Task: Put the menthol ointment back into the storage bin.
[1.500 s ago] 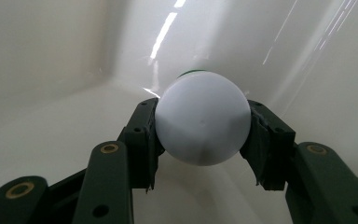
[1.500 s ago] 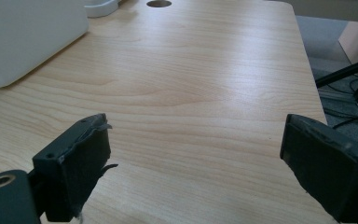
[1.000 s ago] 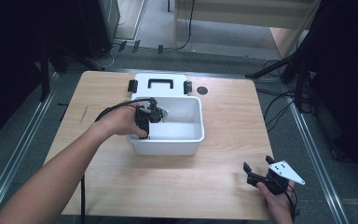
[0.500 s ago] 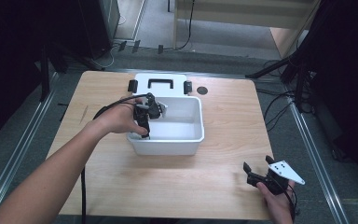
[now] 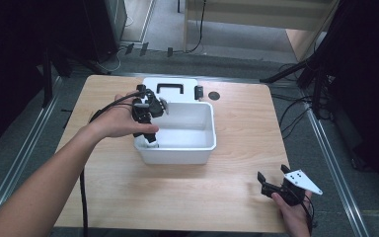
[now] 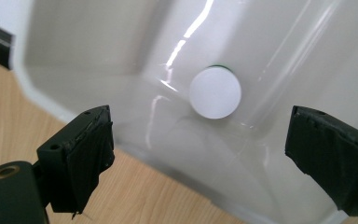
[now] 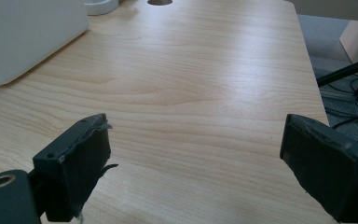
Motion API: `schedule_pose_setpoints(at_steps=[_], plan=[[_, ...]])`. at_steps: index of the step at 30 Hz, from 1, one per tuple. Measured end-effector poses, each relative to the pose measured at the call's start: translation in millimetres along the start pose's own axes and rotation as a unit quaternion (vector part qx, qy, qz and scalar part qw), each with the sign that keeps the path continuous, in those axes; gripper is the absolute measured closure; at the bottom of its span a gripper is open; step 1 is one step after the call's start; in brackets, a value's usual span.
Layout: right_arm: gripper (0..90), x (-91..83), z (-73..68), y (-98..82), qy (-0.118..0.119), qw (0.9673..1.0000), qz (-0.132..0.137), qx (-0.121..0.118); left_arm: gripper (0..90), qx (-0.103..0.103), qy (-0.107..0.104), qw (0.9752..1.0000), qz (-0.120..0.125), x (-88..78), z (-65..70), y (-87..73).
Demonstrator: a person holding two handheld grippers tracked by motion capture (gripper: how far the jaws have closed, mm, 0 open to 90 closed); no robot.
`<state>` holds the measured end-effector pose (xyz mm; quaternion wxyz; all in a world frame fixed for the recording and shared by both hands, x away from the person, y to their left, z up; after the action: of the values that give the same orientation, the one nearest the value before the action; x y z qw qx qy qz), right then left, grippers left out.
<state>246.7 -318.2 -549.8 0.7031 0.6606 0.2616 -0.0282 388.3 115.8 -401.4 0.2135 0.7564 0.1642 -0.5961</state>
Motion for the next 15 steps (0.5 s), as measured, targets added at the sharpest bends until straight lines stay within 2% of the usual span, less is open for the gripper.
schedule_pose_setpoints(at_steps=[8,12,15], plan=[[8.6,0.1,0.0,0.1,-0.001,1.0,-0.001,0.002,6.3,-0.029,0.005,0.9992,0.026,-13.4,-11.3,-17.2],[8.6,0.1,-0.3,0.1,-0.002,1.0,-0.002,-0.001,5.1,-0.041,0.006,0.9983,0.041,-18.5,-15.1,-25.3],[8.7,0.2,-0.2,0.1,-0.003,1.0,-0.002,-0.001,4.7,-0.058,0.008,0.997,0.051,-24.0,-21.2,-37.3]])
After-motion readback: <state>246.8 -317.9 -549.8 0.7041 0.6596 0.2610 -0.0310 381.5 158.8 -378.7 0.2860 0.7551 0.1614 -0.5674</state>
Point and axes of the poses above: each handheld gripper's, and its own axes: x roughly forward along the jaws, y roughly out of its top, z roughly to its right, the point moved 1 cm from there along x, roughly forward along the jaws, and after that the axes turned 1 degree about z, right-handed, at the moved point
